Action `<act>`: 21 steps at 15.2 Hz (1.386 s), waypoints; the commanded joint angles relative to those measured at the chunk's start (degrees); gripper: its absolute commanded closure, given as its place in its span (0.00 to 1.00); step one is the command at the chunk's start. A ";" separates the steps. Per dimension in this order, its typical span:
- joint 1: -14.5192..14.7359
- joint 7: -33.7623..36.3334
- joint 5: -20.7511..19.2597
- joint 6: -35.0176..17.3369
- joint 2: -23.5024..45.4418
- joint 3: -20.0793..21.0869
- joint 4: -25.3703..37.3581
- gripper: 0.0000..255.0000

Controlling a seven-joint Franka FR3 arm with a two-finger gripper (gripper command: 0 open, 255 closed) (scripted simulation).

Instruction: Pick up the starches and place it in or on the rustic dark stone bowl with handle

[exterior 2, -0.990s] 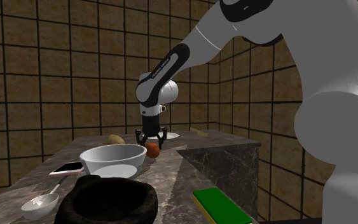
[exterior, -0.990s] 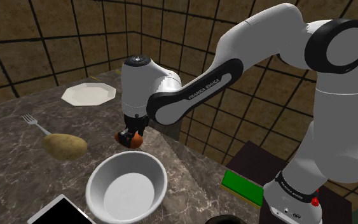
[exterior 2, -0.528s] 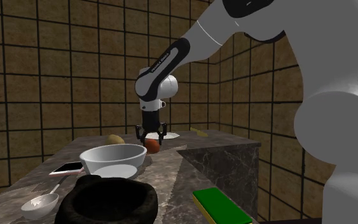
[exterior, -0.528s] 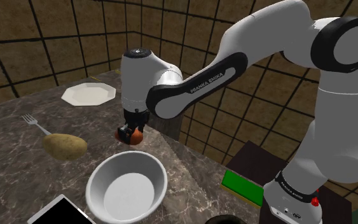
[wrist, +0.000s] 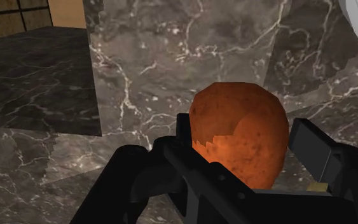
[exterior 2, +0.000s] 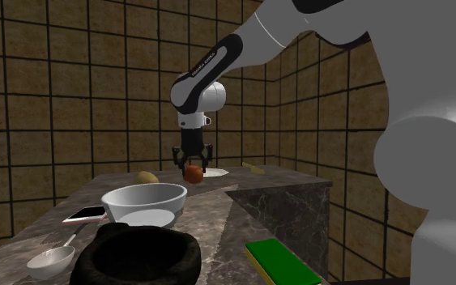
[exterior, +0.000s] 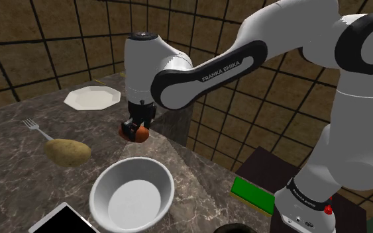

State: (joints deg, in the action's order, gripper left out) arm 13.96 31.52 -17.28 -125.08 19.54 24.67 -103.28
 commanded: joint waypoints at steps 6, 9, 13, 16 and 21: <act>-0.31 -1.38 1.59 4.41 -2.07 0.60 2.62 1.00; -0.39 -1.92 2.17 6.39 -2.81 0.81 3.98 1.00; -0.44 -2.57 2.84 9.10 -3.63 1.03 6.00 1.00; -0.44 -3.02 3.25 11.18 -4.12 1.17 7.68 1.00; -0.43 -3.02 4.37 13.01 -6.54 1.70 7.28 1.00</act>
State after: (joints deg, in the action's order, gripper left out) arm 13.54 28.30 -13.34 -112.00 14.12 26.14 -94.87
